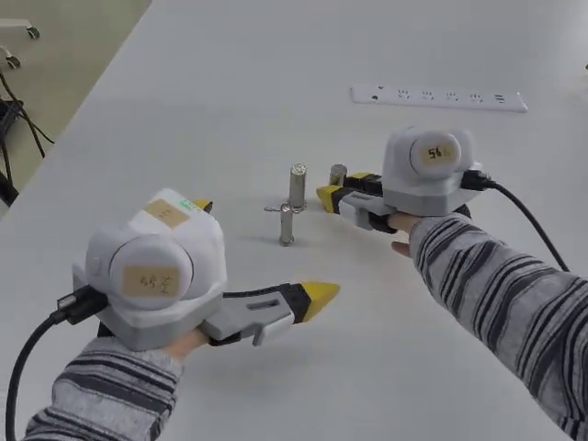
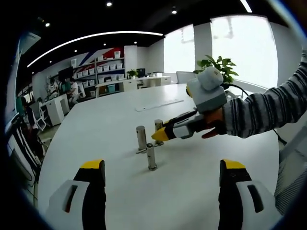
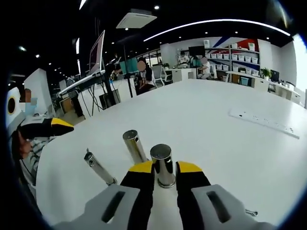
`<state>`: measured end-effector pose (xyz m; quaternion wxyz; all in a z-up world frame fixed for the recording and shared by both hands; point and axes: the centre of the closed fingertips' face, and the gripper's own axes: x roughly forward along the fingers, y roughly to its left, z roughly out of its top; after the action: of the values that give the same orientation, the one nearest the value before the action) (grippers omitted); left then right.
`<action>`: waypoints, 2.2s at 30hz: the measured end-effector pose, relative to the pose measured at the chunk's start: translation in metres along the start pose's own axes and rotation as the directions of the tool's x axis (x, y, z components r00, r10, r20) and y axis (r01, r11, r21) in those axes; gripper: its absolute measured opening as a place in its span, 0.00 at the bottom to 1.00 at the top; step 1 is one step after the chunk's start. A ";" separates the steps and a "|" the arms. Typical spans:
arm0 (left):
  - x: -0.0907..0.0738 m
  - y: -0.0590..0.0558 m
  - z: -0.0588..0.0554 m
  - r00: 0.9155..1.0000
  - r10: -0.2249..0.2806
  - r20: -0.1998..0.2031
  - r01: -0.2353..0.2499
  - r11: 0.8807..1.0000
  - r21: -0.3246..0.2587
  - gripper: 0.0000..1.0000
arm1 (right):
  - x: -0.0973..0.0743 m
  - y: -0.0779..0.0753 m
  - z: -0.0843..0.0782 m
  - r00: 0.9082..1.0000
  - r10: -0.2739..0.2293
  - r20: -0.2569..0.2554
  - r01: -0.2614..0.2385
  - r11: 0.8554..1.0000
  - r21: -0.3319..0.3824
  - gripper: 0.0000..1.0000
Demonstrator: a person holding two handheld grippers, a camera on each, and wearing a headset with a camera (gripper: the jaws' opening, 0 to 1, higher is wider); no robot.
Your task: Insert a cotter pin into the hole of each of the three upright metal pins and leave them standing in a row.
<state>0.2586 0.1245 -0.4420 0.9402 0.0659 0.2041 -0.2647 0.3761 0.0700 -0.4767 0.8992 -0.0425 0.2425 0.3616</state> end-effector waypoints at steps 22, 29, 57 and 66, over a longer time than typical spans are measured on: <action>-0.005 0.000 -0.009 0.999 0.026 -0.038 -0.026 1.000 0.010 0.98 | -0.027 -0.003 -0.003 0.997 -0.072 -0.015 0.071 0.995 -0.066 0.08; -0.009 -0.003 -0.006 0.999 0.027 -0.024 -0.027 1.000 0.012 0.98 | -0.050 0.003 -0.016 0.996 -0.085 -0.028 0.083 0.995 -0.058 0.08; -0.020 -0.013 -0.011 0.999 0.029 -0.038 -0.028 0.999 0.029 0.95 | -0.094 0.020 -0.059 0.993 -0.095 -0.068 0.091 0.994 -0.052 0.09; -0.021 -0.015 -0.013 0.998 0.027 -0.048 -0.025 0.999 0.031 0.95 | -0.096 0.023 -0.060 0.992 -0.105 -0.066 0.102 0.993 -0.051 0.09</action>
<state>0.2304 0.1247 -0.4453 0.9372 0.0890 0.2219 -0.2539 0.2767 0.0110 -0.4827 0.9067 -0.0888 0.2620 0.3184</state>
